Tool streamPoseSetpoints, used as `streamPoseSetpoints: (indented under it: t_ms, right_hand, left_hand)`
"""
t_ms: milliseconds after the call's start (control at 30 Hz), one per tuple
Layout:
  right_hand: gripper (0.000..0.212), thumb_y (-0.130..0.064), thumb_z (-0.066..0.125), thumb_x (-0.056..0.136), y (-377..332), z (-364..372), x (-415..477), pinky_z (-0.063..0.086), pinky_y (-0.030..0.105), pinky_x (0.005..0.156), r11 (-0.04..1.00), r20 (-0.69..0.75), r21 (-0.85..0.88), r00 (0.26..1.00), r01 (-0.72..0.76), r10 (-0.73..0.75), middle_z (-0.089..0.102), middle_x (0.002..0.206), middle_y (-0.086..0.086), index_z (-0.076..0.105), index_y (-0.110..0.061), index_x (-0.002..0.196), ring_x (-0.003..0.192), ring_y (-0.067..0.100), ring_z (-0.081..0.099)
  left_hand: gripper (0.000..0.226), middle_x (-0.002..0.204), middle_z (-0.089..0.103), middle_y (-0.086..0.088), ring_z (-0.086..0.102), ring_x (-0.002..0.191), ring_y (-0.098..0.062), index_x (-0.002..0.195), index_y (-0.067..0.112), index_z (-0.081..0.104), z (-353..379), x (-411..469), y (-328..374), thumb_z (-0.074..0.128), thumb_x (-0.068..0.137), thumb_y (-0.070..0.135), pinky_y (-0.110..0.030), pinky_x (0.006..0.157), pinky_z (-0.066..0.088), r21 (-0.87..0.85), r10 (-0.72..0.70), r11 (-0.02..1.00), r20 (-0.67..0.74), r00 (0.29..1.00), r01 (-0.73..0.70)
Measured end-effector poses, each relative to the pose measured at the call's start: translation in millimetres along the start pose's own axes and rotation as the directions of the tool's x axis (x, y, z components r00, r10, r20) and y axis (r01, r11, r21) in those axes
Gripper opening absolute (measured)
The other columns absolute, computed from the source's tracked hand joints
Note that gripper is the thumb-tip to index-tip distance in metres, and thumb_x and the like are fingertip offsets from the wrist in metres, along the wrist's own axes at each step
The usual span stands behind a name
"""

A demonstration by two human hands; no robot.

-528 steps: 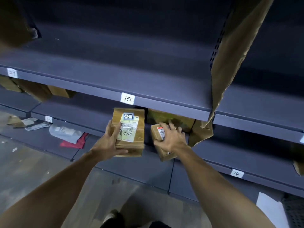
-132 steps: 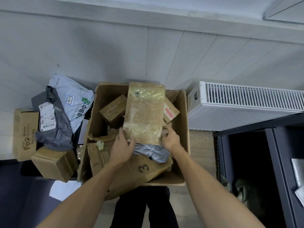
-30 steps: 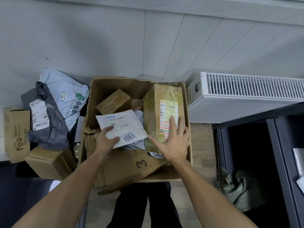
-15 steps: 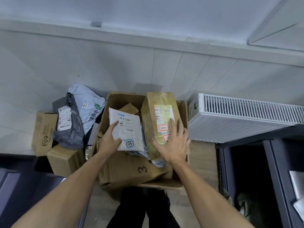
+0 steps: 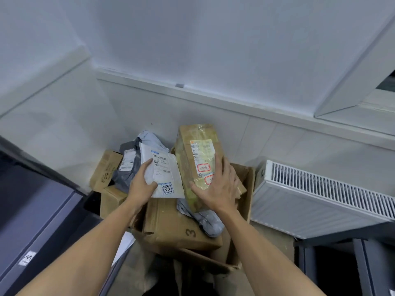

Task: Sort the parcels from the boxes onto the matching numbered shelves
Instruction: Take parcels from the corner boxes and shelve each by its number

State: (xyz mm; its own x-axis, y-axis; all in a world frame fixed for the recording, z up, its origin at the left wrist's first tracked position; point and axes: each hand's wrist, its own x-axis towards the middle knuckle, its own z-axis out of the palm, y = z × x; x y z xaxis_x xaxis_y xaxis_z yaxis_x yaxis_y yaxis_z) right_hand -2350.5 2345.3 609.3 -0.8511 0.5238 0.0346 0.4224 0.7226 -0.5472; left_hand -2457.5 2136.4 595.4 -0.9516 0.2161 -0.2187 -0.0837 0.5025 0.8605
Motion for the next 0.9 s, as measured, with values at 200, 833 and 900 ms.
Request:
streamPoseSetpoints:
  t_ms: [200,833,900]
  right_hand:
    - [0.117,-0.078,0.062,0.072,-43,-7,-11,0.021,0.053,0.115,0.995,-0.015,0.015,0.995,0.094,-0.094,0.014,0.164,0.003,0.003,-0.028,0.159,0.146,0.028,0.019]
    - [0.117,-0.086,0.052,0.066,-150,10,-124,0.019,0.055,0.117,0.973,-0.025,0.019,0.973,0.23,-0.229,0.013,0.166,0.001,0.005,-0.032,0.159,0.149,0.026,0.019]
    - [0.117,-0.089,0.044,0.064,-155,7,-131,0.02,0.055,0.117,0.97,-0.015,-0.006,0.97,0.244,-0.244,0.013,0.165,0.001,0.004,-0.032,0.158,0.148,0.026,0.018]
  left_hand:
    - [0.076,0.137,0.047,0.003,0.05,0.123,-0.023,0.146,0.032,0.041,-48,-28,1,0.057,0.085,-0.011,-0.044,0.099,0.051,-0.056,-0.001,0.998,-0.117,0.993,-0.005]
    - [0.073,0.145,0.047,-0.005,0.051,0.113,-0.019,0.148,0.028,0.04,-172,-135,-51,0.053,0.088,-0.013,-0.012,0.059,0.045,-0.212,-0.061,0.977,-0.253,0.965,0.006]
    - [0.073,0.146,0.047,-0.005,0.05,0.113,-0.017,0.148,0.027,0.04,-177,-145,-53,0.053,0.089,-0.013,-0.01,0.056,0.045,-0.224,-0.07,0.975,-0.268,0.961,0.008]
